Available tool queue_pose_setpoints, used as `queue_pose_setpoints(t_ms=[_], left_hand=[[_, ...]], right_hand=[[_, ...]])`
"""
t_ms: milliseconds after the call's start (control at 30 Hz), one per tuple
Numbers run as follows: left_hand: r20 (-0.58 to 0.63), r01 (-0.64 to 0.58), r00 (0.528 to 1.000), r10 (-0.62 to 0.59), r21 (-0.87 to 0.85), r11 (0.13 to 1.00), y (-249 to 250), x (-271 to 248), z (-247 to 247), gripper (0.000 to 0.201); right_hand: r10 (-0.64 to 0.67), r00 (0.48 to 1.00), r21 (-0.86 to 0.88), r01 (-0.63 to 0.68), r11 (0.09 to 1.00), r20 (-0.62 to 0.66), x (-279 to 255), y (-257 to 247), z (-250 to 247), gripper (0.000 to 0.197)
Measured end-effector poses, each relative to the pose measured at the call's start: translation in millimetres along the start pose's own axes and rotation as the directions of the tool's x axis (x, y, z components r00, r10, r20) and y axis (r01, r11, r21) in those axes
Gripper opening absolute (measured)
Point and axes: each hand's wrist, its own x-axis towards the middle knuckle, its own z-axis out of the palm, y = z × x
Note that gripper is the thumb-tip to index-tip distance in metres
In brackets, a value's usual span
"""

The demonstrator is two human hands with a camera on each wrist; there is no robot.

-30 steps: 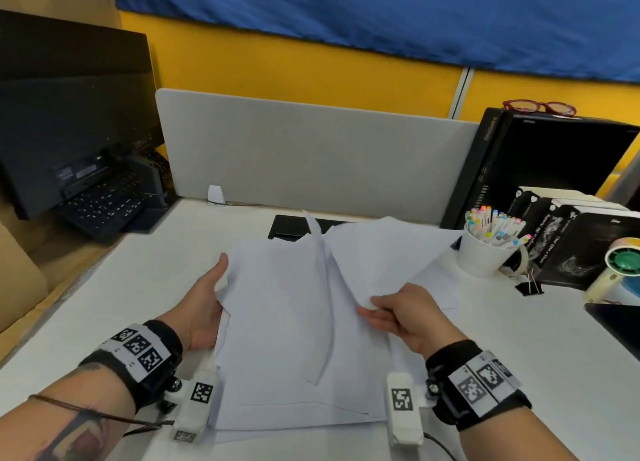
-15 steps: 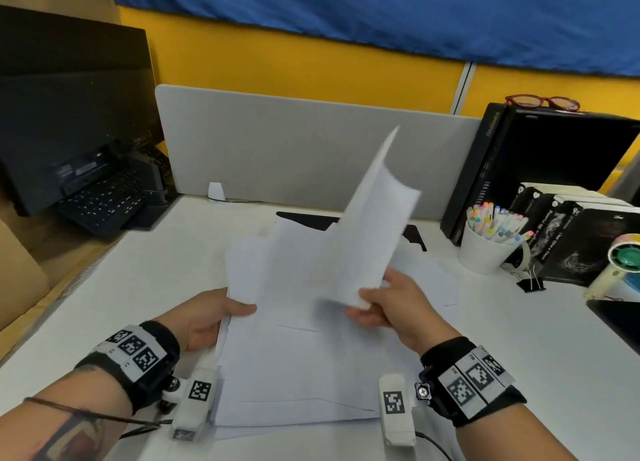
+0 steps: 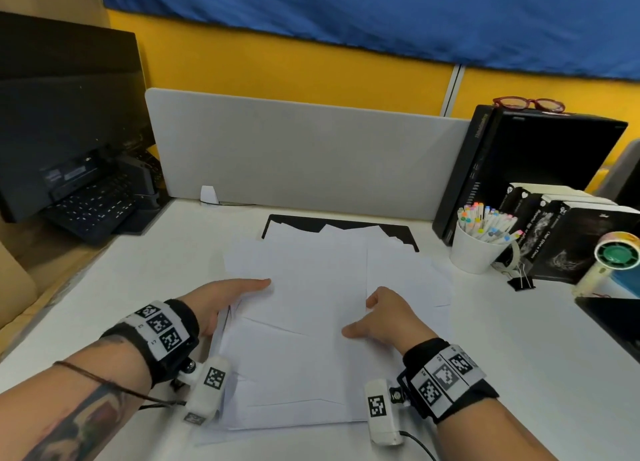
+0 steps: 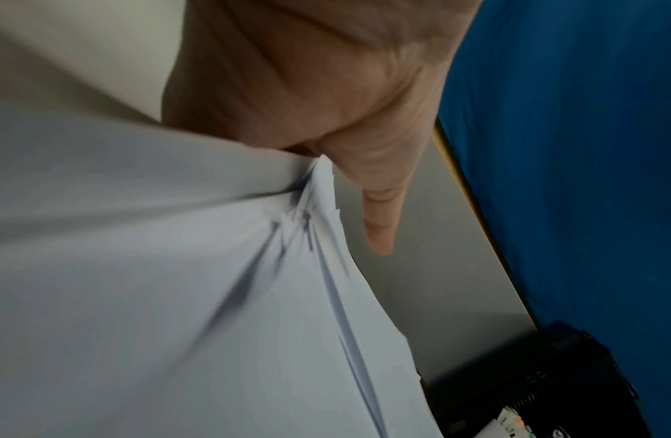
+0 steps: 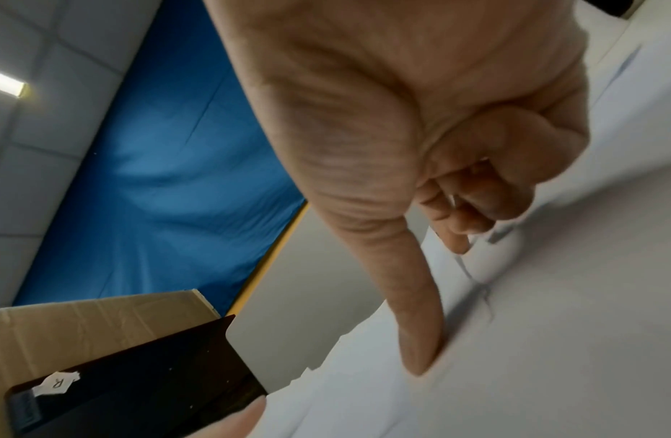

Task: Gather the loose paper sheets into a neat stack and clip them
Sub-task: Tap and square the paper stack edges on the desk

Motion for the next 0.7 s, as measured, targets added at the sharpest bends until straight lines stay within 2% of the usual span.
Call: queue_pose_setpoints(t_ms=[67, 133, 200, 233, 267, 300, 333, 367, 433, 500, 567, 700], left_hand=[[-0.014, 0.003, 1.000, -0.003, 0.009, 1.000, 1, 2, 1, 0.088], [-0.032, -0.038, 0.999, 0.038, 0.019, 0.999, 4, -6, 8, 0.066], [-0.037, -0.152, 0.988, 0.152, 0.006, 0.988, 3, -7, 11, 0.046], [-0.033, -0.218, 0.975, 0.218, -0.004, 0.976, 5, -10, 13, 0.047], [-0.018, -0.290, 0.957, 0.290, -0.041, 0.956, 7, -15, 14, 0.054], [0.008, -0.351, 0.936, 0.353, -0.074, 0.933, 11, -18, 13, 0.068], [0.042, -0.398, 0.914, 0.403, -0.098, 0.912, 15, -23, 13, 0.087], [0.056, -0.437, 0.894, 0.444, -0.114, 0.892, 20, -28, 12, 0.102], [0.087, -0.511, 0.847, 0.525, -0.144, 0.847, 34, -41, 14, 0.110], [0.128, -0.574, 0.794, 0.594, -0.166, 0.802, 51, -57, 19, 0.106], [0.172, -0.633, 0.734, 0.657, -0.178, 0.753, 70, -75, 23, 0.096], [0.145, -0.788, 0.600, 0.787, -0.063, 0.612, 110, -111, 32, 0.055]], right_hand=[[0.011, 0.999, -0.001, -0.011, 1.000, 0.040, 5, 5, -5, 0.083], [0.013, 0.996, -0.029, -0.011, 1.000, 0.083, 8, 8, -6, 0.110], [0.013, 1.000, -0.021, -0.012, 1.000, 0.003, 12, 11, -6, 0.132], [0.022, 0.997, 0.089, -0.016, 0.996, -0.072, 12, 11, -7, 0.139], [0.038, 0.990, 0.274, 0.000, 0.962, -0.133, 12, 11, -9, 0.142], [0.038, 0.984, 0.485, 0.051, 0.873, -0.172, 12, 12, -13, 0.139], [0.004, 0.981, 0.659, 0.128, 0.741, -0.195, 11, 12, -17, 0.128], [-0.050, 0.978, 0.766, 0.190, 0.614, -0.203, 9, 10, -23, 0.112], [-0.190, 0.961, 0.863, 0.264, 0.432, -0.199, -2, -2, -36, 0.080], [-0.283, 0.929, 0.872, 0.334, 0.358, -0.239, -17, -21, -52, 0.065], [-0.354, 0.878, 0.832, 0.441, 0.337, -0.322, -31, -41, -67, 0.051], [-0.401, 0.768, 0.700, 0.631, 0.335, -0.500, -50, -69, -90, 0.039]])
